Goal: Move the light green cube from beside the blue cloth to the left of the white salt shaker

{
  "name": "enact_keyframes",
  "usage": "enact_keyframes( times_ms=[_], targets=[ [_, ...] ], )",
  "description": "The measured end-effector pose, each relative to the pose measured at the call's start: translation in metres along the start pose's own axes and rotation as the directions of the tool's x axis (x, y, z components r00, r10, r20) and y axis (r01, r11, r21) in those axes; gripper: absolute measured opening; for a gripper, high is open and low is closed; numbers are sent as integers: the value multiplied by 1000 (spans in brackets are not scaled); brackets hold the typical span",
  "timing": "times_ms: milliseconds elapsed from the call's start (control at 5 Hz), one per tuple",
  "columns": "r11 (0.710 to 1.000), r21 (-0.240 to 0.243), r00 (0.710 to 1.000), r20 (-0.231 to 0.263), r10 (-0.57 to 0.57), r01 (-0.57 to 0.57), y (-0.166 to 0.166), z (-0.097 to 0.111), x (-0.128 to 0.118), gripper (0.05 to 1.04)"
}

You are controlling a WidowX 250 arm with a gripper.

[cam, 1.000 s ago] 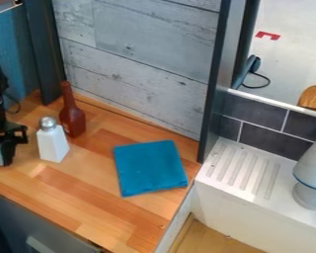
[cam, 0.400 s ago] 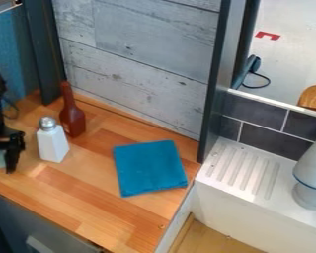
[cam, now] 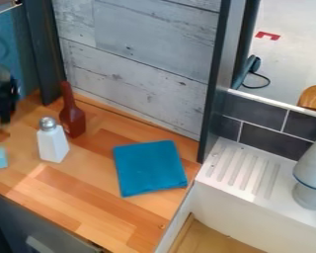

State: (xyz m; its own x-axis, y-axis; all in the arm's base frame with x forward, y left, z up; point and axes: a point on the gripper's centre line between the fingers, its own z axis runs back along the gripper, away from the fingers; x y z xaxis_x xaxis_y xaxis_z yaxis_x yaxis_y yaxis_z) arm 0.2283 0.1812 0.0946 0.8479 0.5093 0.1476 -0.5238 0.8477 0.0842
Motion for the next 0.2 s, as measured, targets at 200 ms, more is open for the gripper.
enact_keyframes(
  times_ms=[200],
  targets=[
    [994,-54,995,44,-94,96,-35,55,-19,1003]
  ],
)
